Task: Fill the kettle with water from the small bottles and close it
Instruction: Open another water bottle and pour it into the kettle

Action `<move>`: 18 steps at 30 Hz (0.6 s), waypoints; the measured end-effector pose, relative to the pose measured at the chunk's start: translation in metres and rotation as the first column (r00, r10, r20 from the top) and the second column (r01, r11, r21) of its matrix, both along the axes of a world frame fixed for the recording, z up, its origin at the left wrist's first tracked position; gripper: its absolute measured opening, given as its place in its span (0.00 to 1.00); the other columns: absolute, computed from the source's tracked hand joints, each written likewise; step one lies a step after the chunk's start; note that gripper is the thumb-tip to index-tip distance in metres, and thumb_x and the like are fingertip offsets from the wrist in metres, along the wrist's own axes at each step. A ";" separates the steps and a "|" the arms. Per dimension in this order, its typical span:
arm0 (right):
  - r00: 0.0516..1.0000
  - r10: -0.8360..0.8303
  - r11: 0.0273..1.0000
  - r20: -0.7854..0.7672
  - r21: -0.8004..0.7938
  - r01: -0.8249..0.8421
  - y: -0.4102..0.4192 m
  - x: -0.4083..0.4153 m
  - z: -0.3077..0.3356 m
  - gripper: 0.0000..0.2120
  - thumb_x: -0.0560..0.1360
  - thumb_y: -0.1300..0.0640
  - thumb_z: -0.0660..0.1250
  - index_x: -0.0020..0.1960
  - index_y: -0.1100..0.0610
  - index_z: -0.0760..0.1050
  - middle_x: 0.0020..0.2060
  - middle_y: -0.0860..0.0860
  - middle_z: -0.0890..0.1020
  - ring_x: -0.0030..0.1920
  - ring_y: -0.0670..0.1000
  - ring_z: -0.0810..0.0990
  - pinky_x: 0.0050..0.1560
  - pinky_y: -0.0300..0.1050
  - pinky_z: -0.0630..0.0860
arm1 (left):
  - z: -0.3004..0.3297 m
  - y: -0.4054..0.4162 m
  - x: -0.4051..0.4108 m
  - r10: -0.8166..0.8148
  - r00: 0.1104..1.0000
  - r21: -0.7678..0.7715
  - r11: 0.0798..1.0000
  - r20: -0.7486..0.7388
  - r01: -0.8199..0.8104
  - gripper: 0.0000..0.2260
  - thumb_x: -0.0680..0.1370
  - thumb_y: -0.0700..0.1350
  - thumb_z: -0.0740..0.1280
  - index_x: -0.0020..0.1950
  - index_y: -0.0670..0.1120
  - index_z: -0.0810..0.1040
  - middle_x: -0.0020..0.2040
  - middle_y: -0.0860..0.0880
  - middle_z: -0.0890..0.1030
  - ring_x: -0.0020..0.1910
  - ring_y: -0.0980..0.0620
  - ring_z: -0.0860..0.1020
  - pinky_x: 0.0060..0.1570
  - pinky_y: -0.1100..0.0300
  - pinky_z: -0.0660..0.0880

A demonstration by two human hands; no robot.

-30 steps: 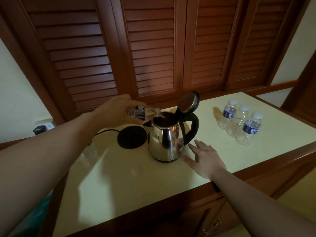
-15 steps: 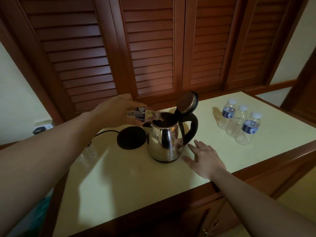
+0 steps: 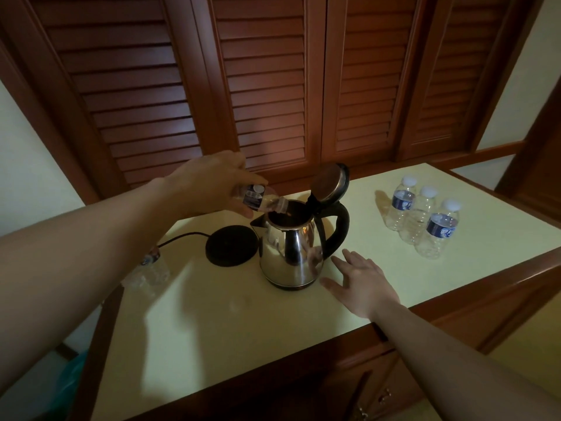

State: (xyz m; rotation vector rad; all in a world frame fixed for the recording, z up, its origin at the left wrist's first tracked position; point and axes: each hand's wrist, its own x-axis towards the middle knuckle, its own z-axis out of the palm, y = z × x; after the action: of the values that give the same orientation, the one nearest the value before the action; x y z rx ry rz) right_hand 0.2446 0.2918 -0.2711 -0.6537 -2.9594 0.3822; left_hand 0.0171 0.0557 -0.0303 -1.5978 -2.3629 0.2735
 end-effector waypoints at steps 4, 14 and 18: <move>1.000 -0.006 1.000 0.001 0.002 0.006 0.000 0.000 -0.001 0.41 0.77 0.23 0.48 0.84 0.44 0.58 0.84 0.50 0.55 0.84 0.51 0.50 0.83 0.53 0.47 | 0.010 0.007 0.001 -0.047 0.988 -0.111 0.993 -0.144 0.031 0.36 0.71 0.73 0.67 0.77 0.66 0.64 0.52 0.54 0.66 0.50 0.55 0.65 0.40 0.59 0.65; 1.000 -0.005 1.000 0.022 -0.009 0.005 0.000 0.000 0.000 0.42 0.77 0.23 0.47 0.84 0.43 0.56 0.85 0.49 0.54 0.84 0.51 0.49 0.83 0.53 0.46 | 0.013 0.016 0.007 -0.222 0.872 -0.231 0.964 -0.437 0.130 0.36 0.74 0.71 0.64 0.80 0.64 0.59 0.54 0.49 0.72 0.47 0.51 0.68 0.40 0.58 0.69; 1.000 -0.002 1.000 0.029 -0.010 0.003 -0.001 0.000 0.002 0.42 0.77 0.23 0.47 0.84 0.44 0.55 0.85 0.50 0.53 0.84 0.51 0.48 0.83 0.53 0.46 | -0.008 -0.002 0.003 0.045 0.994 0.055 0.998 -0.099 -0.040 0.37 0.71 0.71 0.69 0.78 0.66 0.64 0.54 0.52 0.68 0.51 0.53 0.67 0.44 0.59 0.69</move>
State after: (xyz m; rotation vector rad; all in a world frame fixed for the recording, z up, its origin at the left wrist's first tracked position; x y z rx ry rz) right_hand 0.2448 0.2907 -0.2691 -0.6699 -2.9858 0.3912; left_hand 0.0204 0.0540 -0.0381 -1.4761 -2.3106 0.2908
